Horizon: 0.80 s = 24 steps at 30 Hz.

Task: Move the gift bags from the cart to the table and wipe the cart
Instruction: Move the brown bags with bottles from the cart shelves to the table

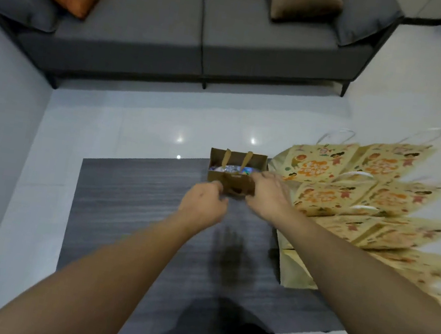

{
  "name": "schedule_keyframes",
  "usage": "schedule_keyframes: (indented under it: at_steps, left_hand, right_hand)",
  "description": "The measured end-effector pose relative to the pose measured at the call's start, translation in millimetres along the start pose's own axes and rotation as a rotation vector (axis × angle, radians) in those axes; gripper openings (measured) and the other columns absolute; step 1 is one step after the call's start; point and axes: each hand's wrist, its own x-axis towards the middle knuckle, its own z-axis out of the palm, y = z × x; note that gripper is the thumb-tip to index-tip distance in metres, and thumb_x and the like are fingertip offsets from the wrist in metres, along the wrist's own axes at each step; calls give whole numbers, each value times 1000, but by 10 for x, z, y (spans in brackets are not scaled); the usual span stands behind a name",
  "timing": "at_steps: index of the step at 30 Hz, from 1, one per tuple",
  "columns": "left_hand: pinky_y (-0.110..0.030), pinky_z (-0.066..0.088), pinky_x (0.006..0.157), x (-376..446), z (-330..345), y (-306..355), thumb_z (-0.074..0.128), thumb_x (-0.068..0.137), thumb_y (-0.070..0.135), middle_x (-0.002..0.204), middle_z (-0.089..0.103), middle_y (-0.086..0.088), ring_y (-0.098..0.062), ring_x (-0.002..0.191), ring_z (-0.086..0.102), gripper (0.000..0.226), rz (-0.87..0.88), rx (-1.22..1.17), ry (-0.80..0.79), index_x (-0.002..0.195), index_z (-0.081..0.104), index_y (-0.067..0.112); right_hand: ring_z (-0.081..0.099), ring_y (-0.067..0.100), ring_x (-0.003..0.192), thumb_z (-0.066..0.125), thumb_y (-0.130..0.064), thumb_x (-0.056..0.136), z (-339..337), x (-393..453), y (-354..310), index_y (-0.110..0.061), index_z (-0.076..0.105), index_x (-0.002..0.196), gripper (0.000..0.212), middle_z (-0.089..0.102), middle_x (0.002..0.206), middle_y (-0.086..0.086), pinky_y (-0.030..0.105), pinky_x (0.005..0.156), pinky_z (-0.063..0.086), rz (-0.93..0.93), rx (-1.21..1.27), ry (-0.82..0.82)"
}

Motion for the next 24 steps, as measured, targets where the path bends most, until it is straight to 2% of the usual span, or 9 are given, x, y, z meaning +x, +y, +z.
schedule_keyframes:
  at_steps: [2,5,8,11,13,15,18,21,24]
  left_hand:
    - [-31,49,85,-158,-163,79,55,98,31,115,68,-11,-30,110,63,27,85,24,23,120,65,17]
    - [-33,50,85,-373,-360,250,56,97,30,117,67,-11,-30,108,61,27,195,41,73,119,65,17]
    - [-32,47,77,-585,-440,478,54,96,31,115,67,-11,-30,104,61,20,338,98,110,108,63,18]
    - [-34,50,82,-831,-378,790,52,98,31,121,65,-8,-27,104,59,30,474,155,92,123,62,17]
    - [-37,48,93,-1033,-244,1046,52,99,32,131,61,-9,-29,119,56,38,562,188,72,133,58,15]
    - [-36,46,96,-1237,-73,1304,53,99,33,135,59,-10,-29,125,54,43,651,230,43,138,55,13]
    - [-36,50,88,-1581,295,1755,54,98,35,124,65,-10,-29,118,59,45,821,335,14,138,55,13]
    - [-34,51,78,-2014,710,2222,52,100,35,126,63,-12,-29,107,63,46,978,435,-9,140,53,13]
    - [-33,48,78,-2518,1244,2645,51,101,34,124,62,-12,-29,104,64,43,1133,506,-68,139,54,14]
  right_hand:
    - [45,32,128,62,-32,87,-56,-350,-42,-25,51,142,57,55,138,8,41,106,40,45,-1,59]
    - [43,31,130,62,-34,88,-144,-794,-68,-27,49,143,57,54,139,6,42,105,39,107,-1,148]
    - [39,30,134,59,-30,90,-217,-1232,-38,-26,45,146,58,49,144,6,44,106,37,181,16,234]
    - [39,30,134,60,-33,91,-234,-1699,119,-26,42,147,59,48,146,5,45,107,37,275,48,305]
    - [38,31,135,59,-33,92,-229,-2077,293,-26,41,149,60,47,147,5,45,107,37,353,76,343]
    - [37,32,136,58,-34,93,-208,-2444,496,-26,40,150,61,45,148,6,46,107,36,435,118,384]
    - [40,32,134,59,-37,92,-130,-3081,841,-26,40,150,62,47,146,6,44,106,38,565,177,467]
    - [39,33,134,60,-37,91,29,-3715,1196,-26,42,148,61,48,143,5,43,105,38,690,258,535]
    - [43,34,131,59,-36,91,299,-4396,1570,-25,43,148,60,50,143,6,42,103,40,815,324,604]
